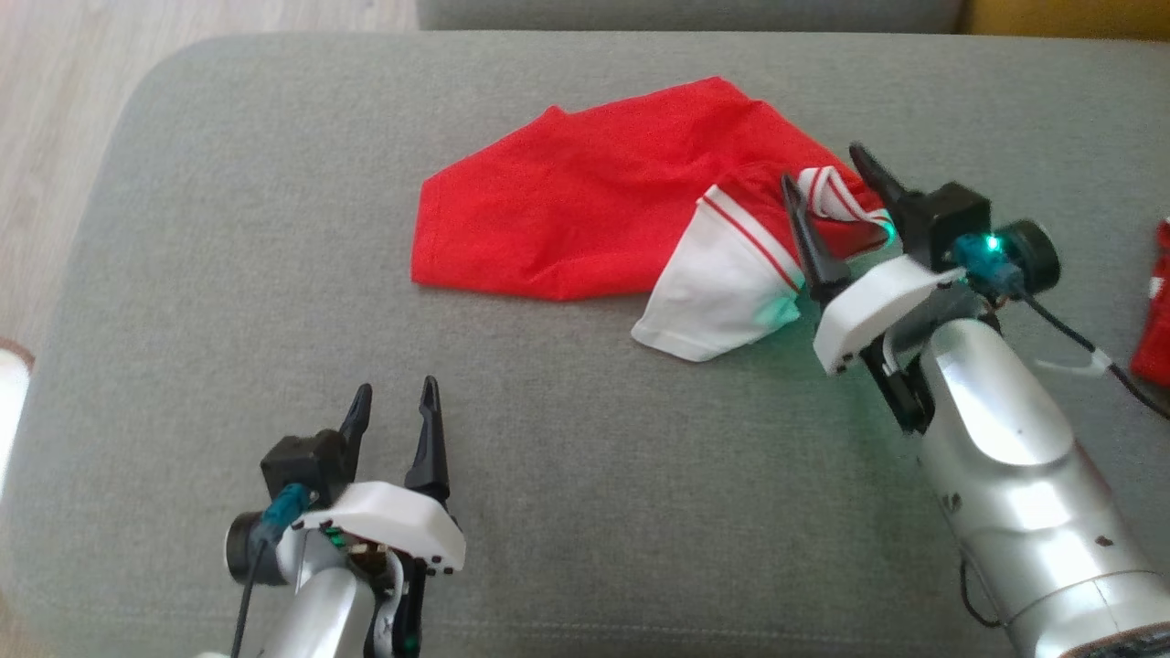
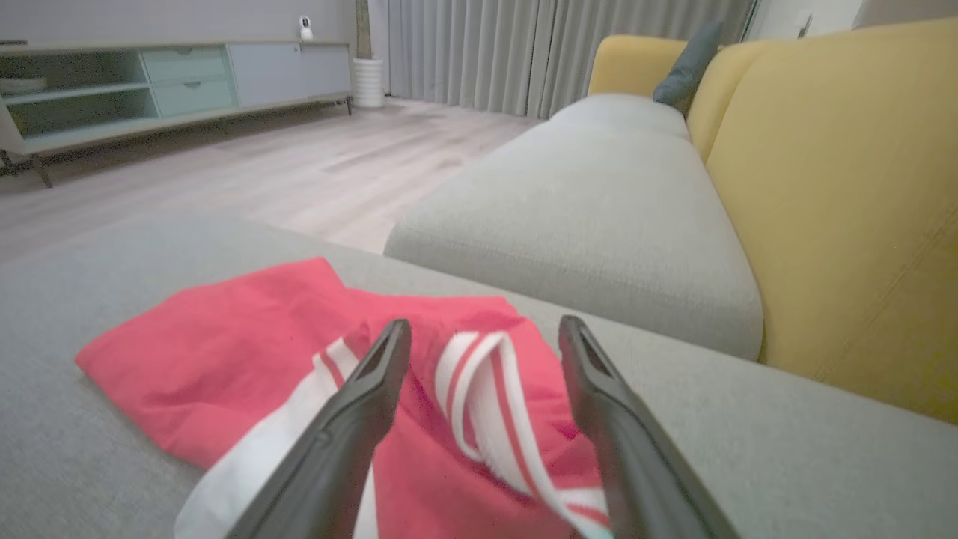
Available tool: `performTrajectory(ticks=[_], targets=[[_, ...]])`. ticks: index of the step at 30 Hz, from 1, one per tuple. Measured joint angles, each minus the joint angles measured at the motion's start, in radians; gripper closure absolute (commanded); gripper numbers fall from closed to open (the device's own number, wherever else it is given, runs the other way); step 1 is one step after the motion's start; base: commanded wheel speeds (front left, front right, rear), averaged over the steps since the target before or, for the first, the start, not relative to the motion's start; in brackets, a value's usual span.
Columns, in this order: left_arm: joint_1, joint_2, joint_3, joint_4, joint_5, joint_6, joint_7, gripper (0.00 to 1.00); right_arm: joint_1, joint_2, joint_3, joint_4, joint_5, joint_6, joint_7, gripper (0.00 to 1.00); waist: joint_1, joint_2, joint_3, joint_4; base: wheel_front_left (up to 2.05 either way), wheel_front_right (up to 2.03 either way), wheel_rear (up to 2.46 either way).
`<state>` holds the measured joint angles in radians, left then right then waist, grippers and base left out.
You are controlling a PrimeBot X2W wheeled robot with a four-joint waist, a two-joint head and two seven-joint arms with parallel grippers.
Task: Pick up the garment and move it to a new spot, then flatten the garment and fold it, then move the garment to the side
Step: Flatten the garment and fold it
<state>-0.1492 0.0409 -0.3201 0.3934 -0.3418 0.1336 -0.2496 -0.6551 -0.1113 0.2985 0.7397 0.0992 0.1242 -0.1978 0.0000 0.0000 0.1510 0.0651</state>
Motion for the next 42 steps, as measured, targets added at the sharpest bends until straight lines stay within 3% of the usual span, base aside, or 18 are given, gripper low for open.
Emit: performTrajectory(ticks=[4,5,6,7,8,18,25,31,36,37,38,39,40,42], targets=[[0.000,0.000,-0.005,-0.001,-0.011,0.007,0.000,0.00,-0.003,-0.009,0.030,0.074,-0.004,0.000,0.036,0.00,0.0000,0.0000,0.012,0.018,0.00,0.00,0.00],[0.000,0.000,-0.006,-0.001,-0.013,0.008,0.000,0.00,-0.003,-0.010,0.043,0.081,-0.004,0.000,0.036,0.05,0.0000,0.0000,0.014,0.020,0.00,0.00,0.00],[0.000,0.000,-0.007,-0.001,-0.013,0.009,0.000,0.00,-0.003,-0.012,0.066,0.088,-0.001,0.000,0.037,0.30,0.0000,0.0000,0.016,0.021,0.00,0.00,0.00],[0.000,0.000,-0.007,-0.001,-0.013,0.009,0.000,0.00,-0.004,-0.015,0.082,0.088,0.000,0.000,0.035,0.96,0.0000,0.0000,0.016,0.021,0.00,0.00,0.00],[0.000,0.000,-0.008,-0.001,-0.013,0.009,0.000,0.00,-0.005,-0.020,0.094,0.088,0.001,0.000,0.029,1.00,0.0000,0.0000,0.015,0.021,0.00,0.00,0.00],[-0.001,0.000,-0.041,-0.001,-0.051,0.007,0.000,0.00,-0.152,-0.063,0.177,0.025,0.017,0.000,-0.030,1.00,0.0000,0.0000,-0.005,0.055,0.00,0.00,0.00],[0.001,0.000,-0.092,0.006,-0.074,0.008,0.000,0.00,-0.314,-0.035,0.220,-0.019,0.067,0.000,-0.046,1.00,0.0000,0.0000,-0.027,0.134,0.00,0.00,0.00],[0.031,0.001,-0.088,0.016,-0.075,0.016,0.000,0.00,-0.388,-0.006,0.115,-0.061,0.110,0.000,-0.056,1.00,0.0000,0.0000,-0.052,0.167,0.00,0.00,0.00],[0.040,0.002,-0.084,0.016,-0.075,0.017,0.000,0.00,-0.346,-0.088,0.009,-0.024,0.071,0.000,-0.058,1.00,0.0000,0.0000,-0.040,0.148,0.00,0.00,0.00],[0.040,0.001,-0.084,0.016,-0.075,0.017,0.000,0.00,-0.320,-0.111,-0.012,0.005,0.061,0.000,-0.058,0.75,0.0000,0.0000,-0.035,0.143,0.00,0.00,0.00],[0.037,0.001,-0.085,0.016,-0.075,0.016,0.000,0.00,-0.287,-0.130,-0.039,0.036,0.052,0.000,-0.058,0.21,0.0000,0.0000,-0.029,0.137,0.00,0.00,0.00],[0.034,0.001,-0.085,0.017,-0.074,0.016,0.000,0.00,-0.250,-0.146,-0.066,0.068,0.044,0.000,-0.058,0.21,0.0000,0.0000,-0.023,0.131,0.00,0.00,0.00],[0.027,0.001,-0.087,0.017,-0.074,0.016,0.000,0.00,-0.211,-0.163,-0.086,0.101,0.025,0.000,-0.058,0.00,0.0000,0.0000,-0.016,0.125,0.00,0.00,0.00],[0.007,0.001,-0.089,0.018,-0.074,0.016,0.000,0.00,-0.135,-0.179,-0.149,0.155,0.007,0.000,-0.058,0.00,0.0000,0.0000,-0.001,0.112,0.00,0.00,0.00]])
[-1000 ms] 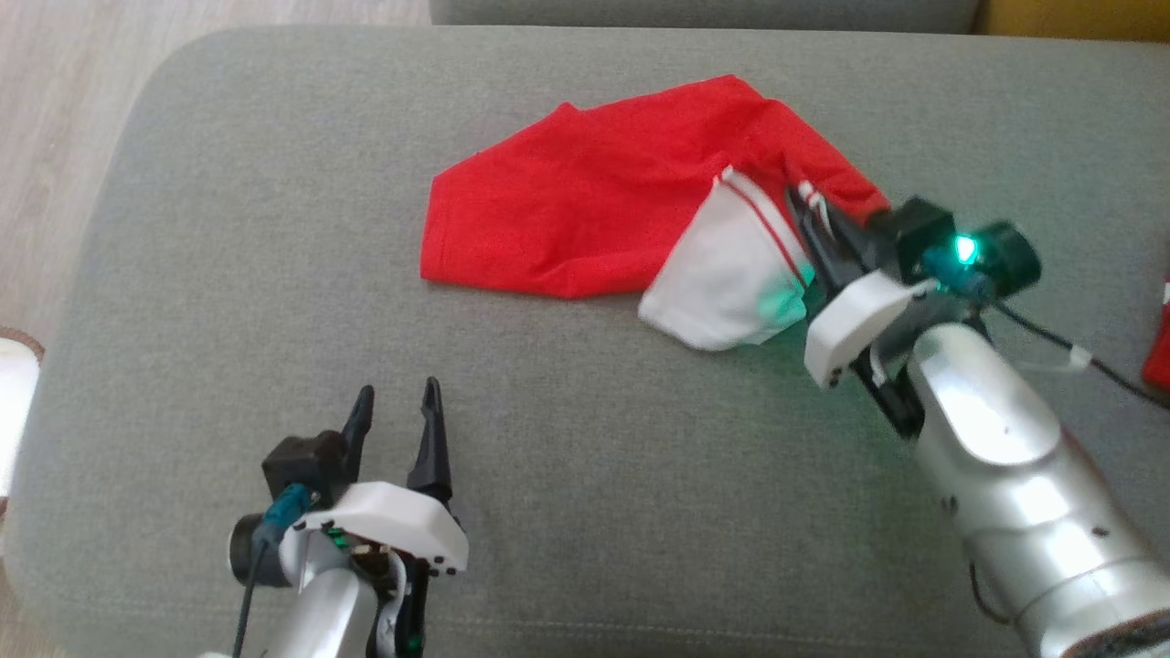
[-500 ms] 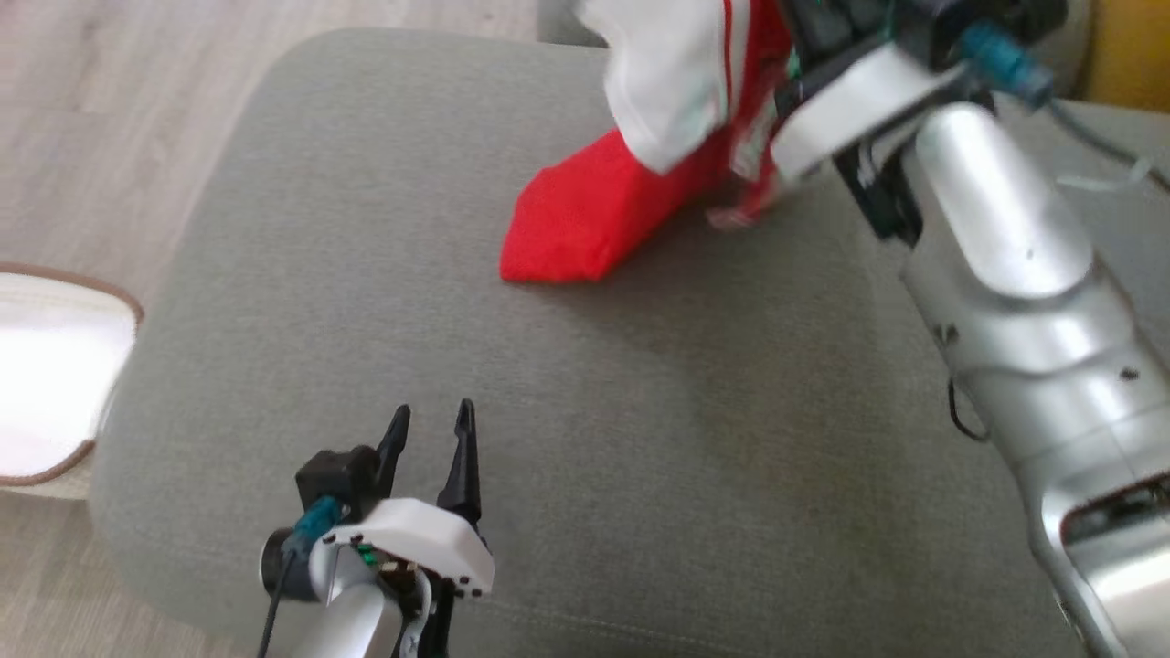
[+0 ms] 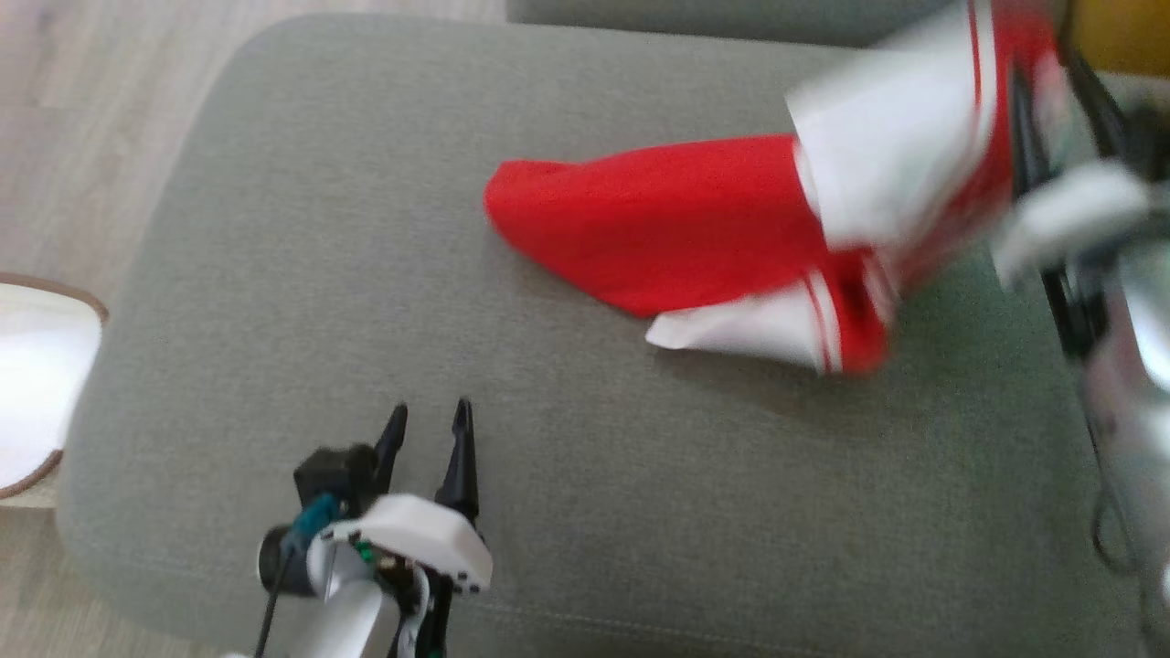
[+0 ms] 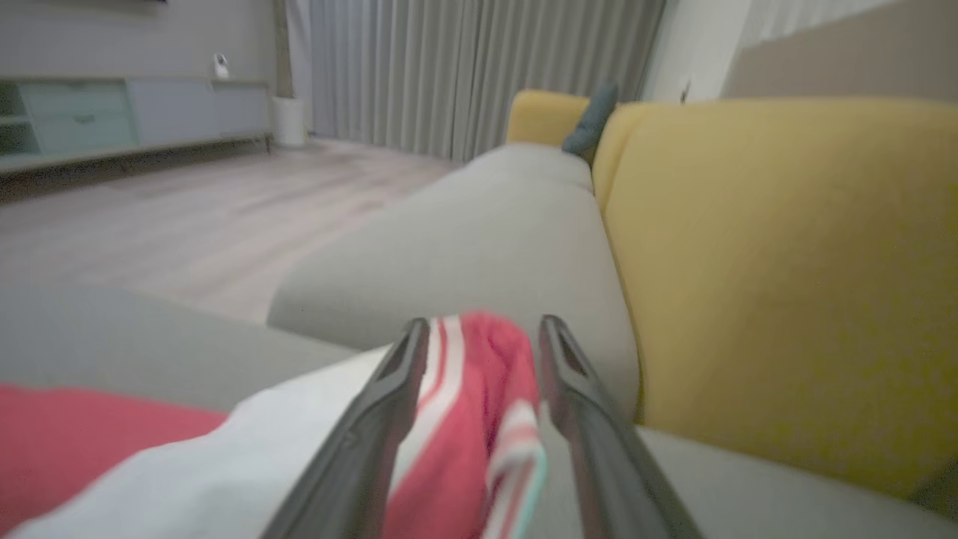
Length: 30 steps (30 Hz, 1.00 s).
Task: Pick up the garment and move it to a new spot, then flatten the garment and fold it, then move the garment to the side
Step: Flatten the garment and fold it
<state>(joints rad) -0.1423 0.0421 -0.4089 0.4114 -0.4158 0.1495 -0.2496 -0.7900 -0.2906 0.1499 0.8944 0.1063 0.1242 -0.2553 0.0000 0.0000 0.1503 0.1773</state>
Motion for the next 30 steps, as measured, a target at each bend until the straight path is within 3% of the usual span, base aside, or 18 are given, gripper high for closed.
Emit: performTrajectory(ticks=[6,12,21,30], targets=[[-0.038,0.000,0.001,0.005,0.007,0.000,0.000,0.00,0.130,0.005,-0.136,-0.002,-0.037,0.000,0.000,0.00,0.0000,0.0000,0.031,-0.047,0.00,0.00,0.00],[-0.038,0.000,0.001,0.012,0.010,-0.003,0.000,0.00,0.188,0.060,-0.161,-0.071,-0.056,0.000,0.000,0.00,0.0000,0.0000,0.043,-0.081,0.00,0.00,0.00],[-0.048,0.000,-0.008,0.013,0.010,-0.009,0.000,0.00,0.260,0.149,-0.024,-0.141,-0.063,0.000,0.000,0.00,0.0000,0.0000,0.050,-0.085,0.00,0.00,0.00],[-0.048,0.000,-0.015,0.014,0.009,-0.009,0.000,0.00,0.251,0.159,0.081,-0.070,-0.070,0.000,0.000,0.00,0.0000,0.0000,0.053,-0.058,0.00,0.00,0.00]])
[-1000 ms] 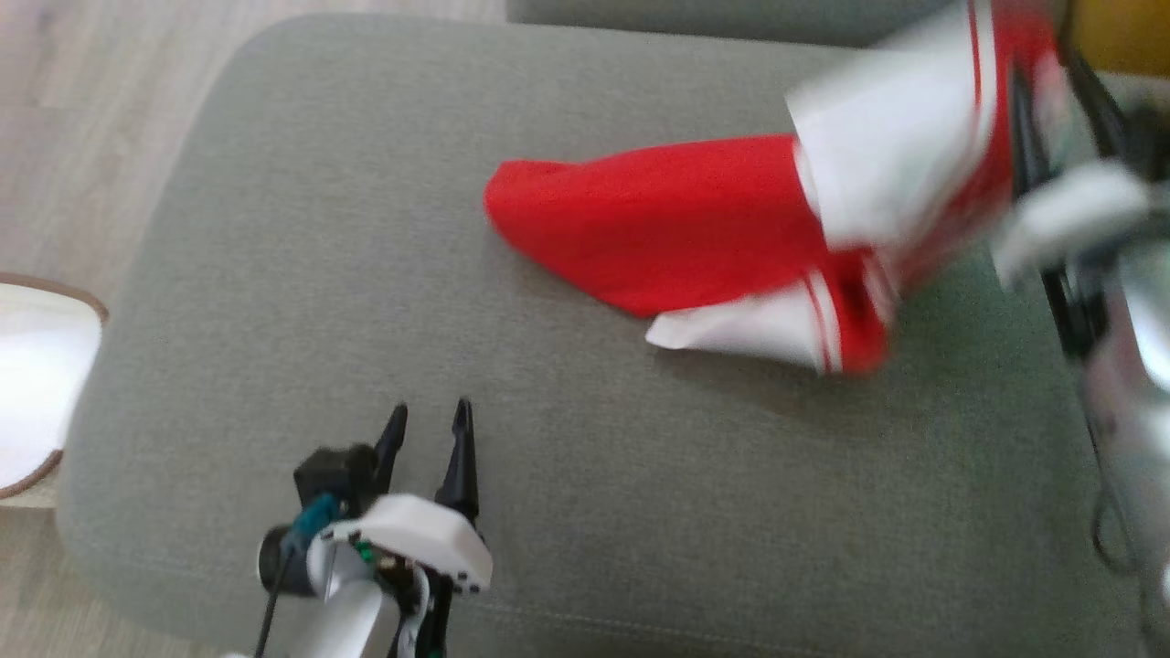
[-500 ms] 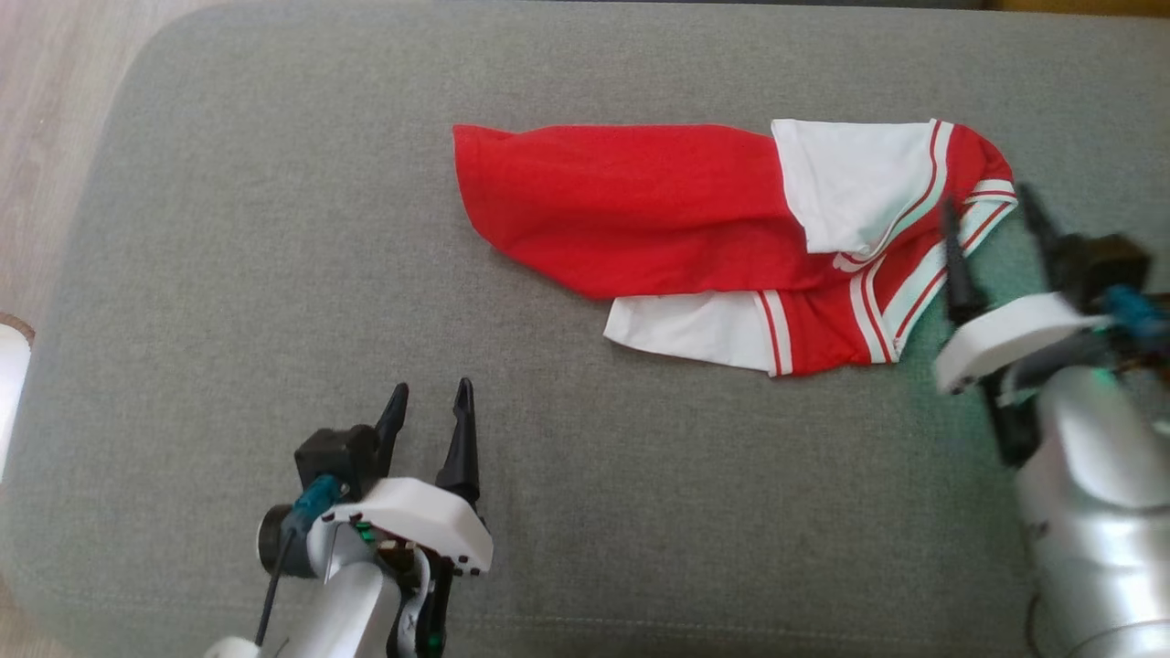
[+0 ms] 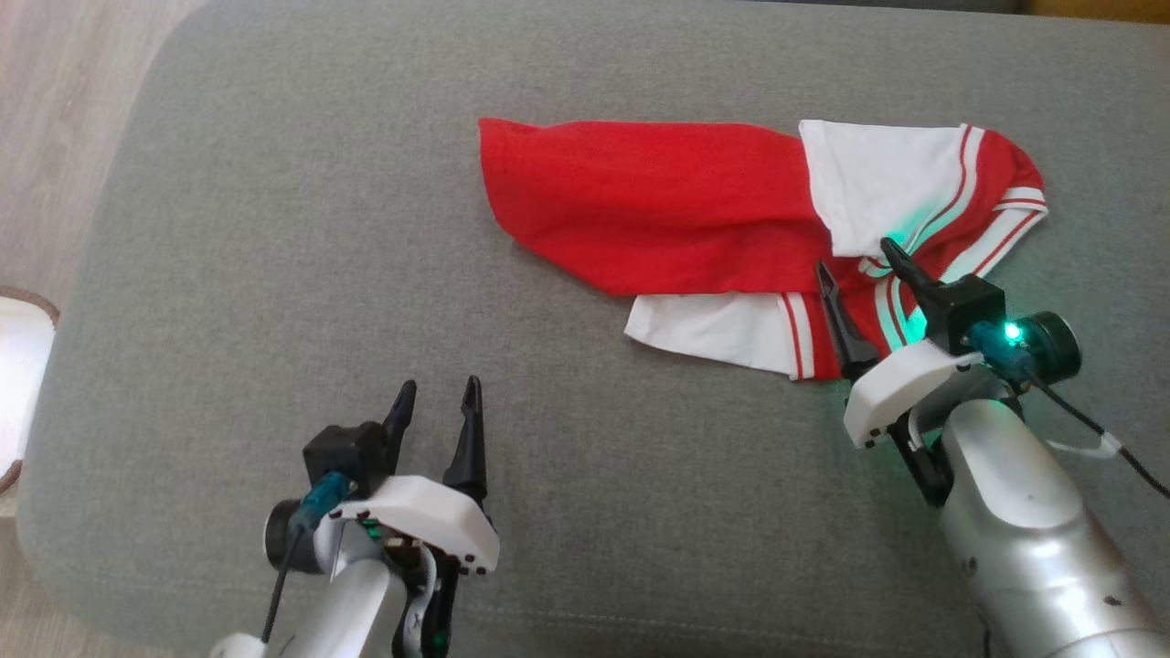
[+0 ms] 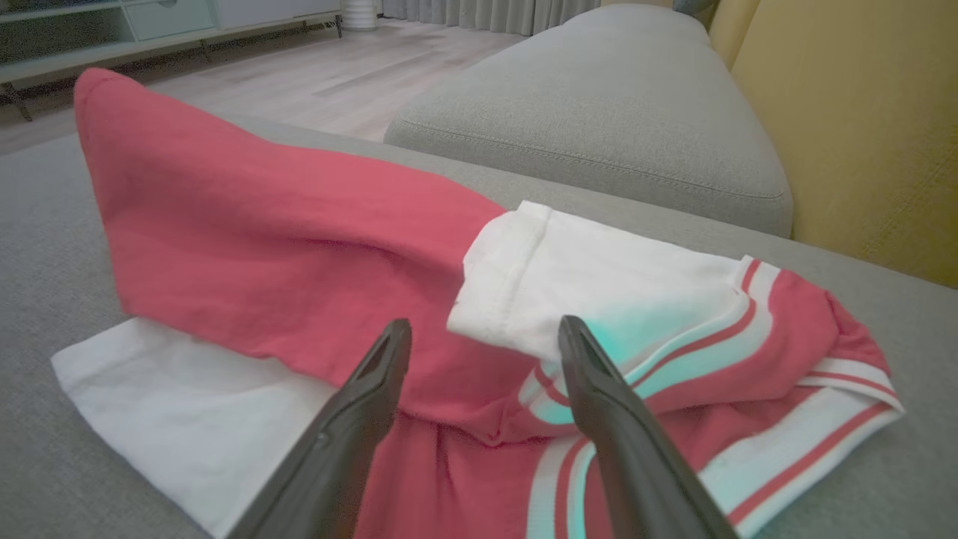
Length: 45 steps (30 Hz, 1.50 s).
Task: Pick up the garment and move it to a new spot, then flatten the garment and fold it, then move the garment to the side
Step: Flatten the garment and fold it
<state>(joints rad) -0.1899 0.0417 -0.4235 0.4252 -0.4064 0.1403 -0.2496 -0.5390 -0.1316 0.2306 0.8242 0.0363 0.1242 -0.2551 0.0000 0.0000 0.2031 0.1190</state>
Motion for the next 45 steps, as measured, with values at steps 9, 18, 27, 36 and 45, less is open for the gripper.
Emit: performTrajectory(ticks=[9,18,27,36,45], targets=[[0.001,0.000,-0.011,0.000,0.000,0.000,0.000,0.00,-0.065,0.000,-0.063,0.070,-0.080,0.000,0.000,0.33,0.0000,0.0000,0.011,0.024,0.00,0.00,0.00],[0.002,0.000,-0.009,-0.001,0.000,-0.001,0.000,0.00,-0.071,0.027,-0.172,0.010,-0.078,0.000,0.000,1.00,0.0000,0.0000,0.002,0.017,0.00,0.00,0.00],[0.003,0.000,-0.015,0.000,0.000,-0.001,0.000,0.00,-0.172,0.064,-0.237,-0.198,0.245,0.000,0.000,1.00,0.0000,0.0000,-0.031,-0.021,0.00,0.00,0.00],[0.024,0.000,-0.011,0.001,-0.004,-0.001,0.000,0.00,-0.014,0.067,-0.309,-0.240,0.460,0.000,0.000,1.00,0.0000,0.0000,-0.052,-0.078,0.00,0.00,0.00],[0.013,0.001,0.014,0.008,0.004,-0.013,0.000,0.00,0.209,0.078,-0.351,-0.185,0.478,0.000,0.000,0.00,0.0000,0.0000,-0.019,-0.152,0.00,0.00,0.00]])
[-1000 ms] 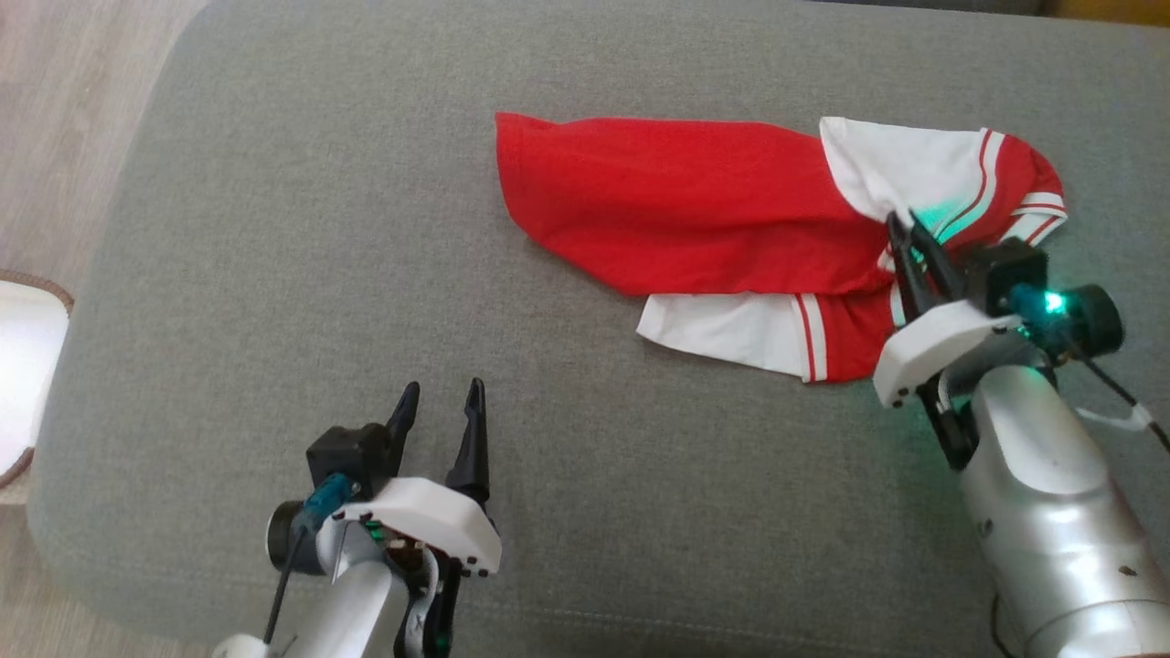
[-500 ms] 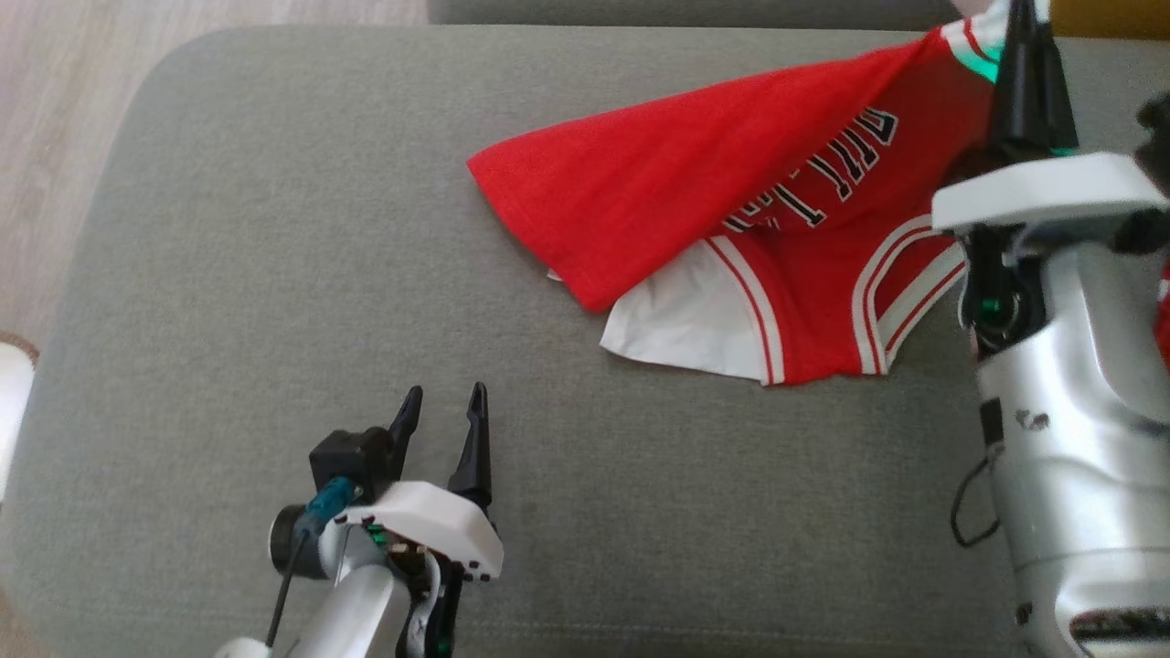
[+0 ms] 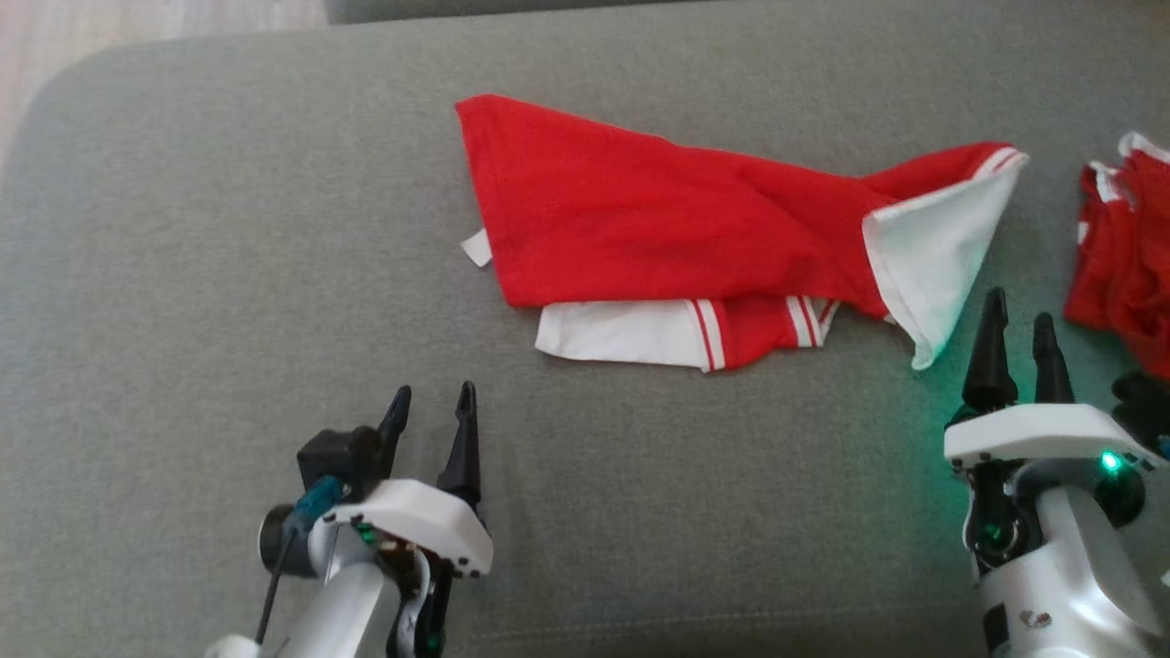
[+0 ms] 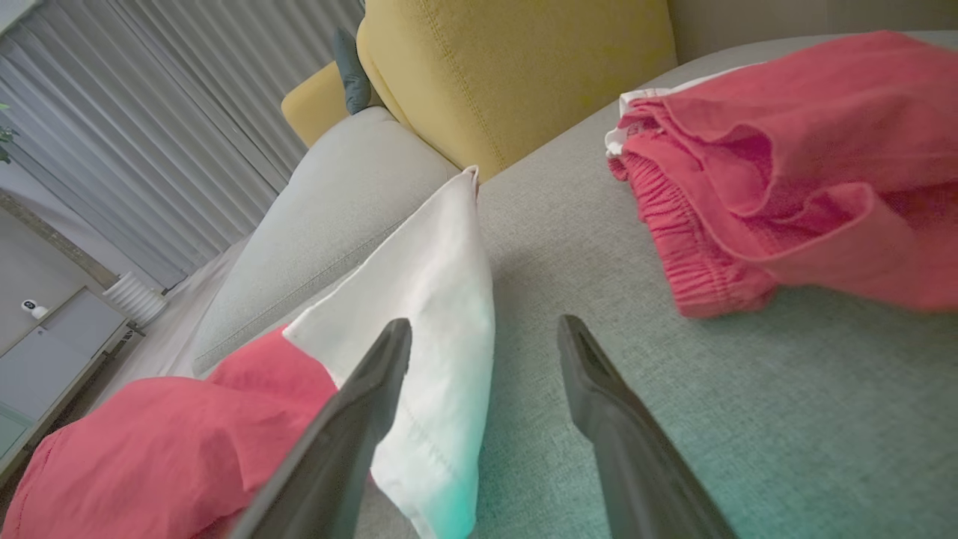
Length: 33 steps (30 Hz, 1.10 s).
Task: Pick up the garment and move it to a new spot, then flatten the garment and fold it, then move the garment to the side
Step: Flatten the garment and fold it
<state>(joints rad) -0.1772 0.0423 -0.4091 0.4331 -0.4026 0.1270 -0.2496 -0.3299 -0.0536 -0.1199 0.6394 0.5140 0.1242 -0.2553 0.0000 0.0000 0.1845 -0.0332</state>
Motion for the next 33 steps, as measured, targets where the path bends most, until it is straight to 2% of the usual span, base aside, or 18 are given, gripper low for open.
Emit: performTrajectory(ticks=[4,7,17,27,28,29,30,31,33], targets=[[-0.039,0.000,0.007,0.010,0.004,-0.006,0.000,0.00,-0.001,0.002,0.033,-0.031,0.010,0.000,0.000,0.00,0.0000,0.0000,0.028,-0.030,0.00,0.00,0.00],[-0.084,-0.001,0.026,0.013,-0.006,-0.026,0.000,0.00,-0.002,0.002,0.081,-0.065,0.005,0.000,0.000,0.00,0.0000,0.0000,0.052,-0.052,0.00,0.00,0.00],[-0.231,-0.004,0.077,0.113,-0.057,-0.127,0.000,0.00,-0.026,0.004,0.179,-0.164,0.013,0.000,0.000,0.00,0.0000,0.0000,0.133,-0.113,0.00,0.00,0.00],[-0.319,0.001,0.093,0.177,-0.058,-0.164,-0.008,0.00,-0.055,0.004,0.208,-0.211,-0.031,0.000,0.000,0.00,0.0000,0.0000,0.191,-0.158,0.00,0.00,0.00],[-0.323,0.002,0.089,0.178,-0.058,-0.168,-0.008,0.07,-0.055,0.004,0.209,-0.213,-0.033,0.000,0.000,0.00,0.0000,0.0000,0.193,-0.160,0.00,0.00,0.00],[-0.324,0.004,0.085,0.178,-0.058,-0.173,-0.008,0.45,-0.055,0.004,0.209,-0.215,-0.033,0.000,0.000,0.00,0.0000,0.0000,0.194,-0.162,0.00,0.00,0.00],[-0.324,0.005,0.078,0.178,-0.058,-0.173,-0.009,0.65,-0.055,0.004,0.209,-0.215,-0.033,0.000,0.000,0.00,0.0001,0.0000,0.194,-0.162,0.00,0.00,0.00],[-0.324,0.006,0.069,0.178,-0.060,-0.177,-0.009,1.00,-0.055,0.004,0.209,-0.215,-0.033,0.000,0.000,0.00,0.0001,0.0000,0.193,-0.162,0.00,0.00,0.00],[-0.323,0.005,0.056,0.175,-0.067,-0.184,-0.009,1.00,-0.055,0.004,0.207,-0.214,-0.041,0.000,0.000,0.00,0.0000,0.0000,0.188,-0.157,0.00,0.00,0.00]])
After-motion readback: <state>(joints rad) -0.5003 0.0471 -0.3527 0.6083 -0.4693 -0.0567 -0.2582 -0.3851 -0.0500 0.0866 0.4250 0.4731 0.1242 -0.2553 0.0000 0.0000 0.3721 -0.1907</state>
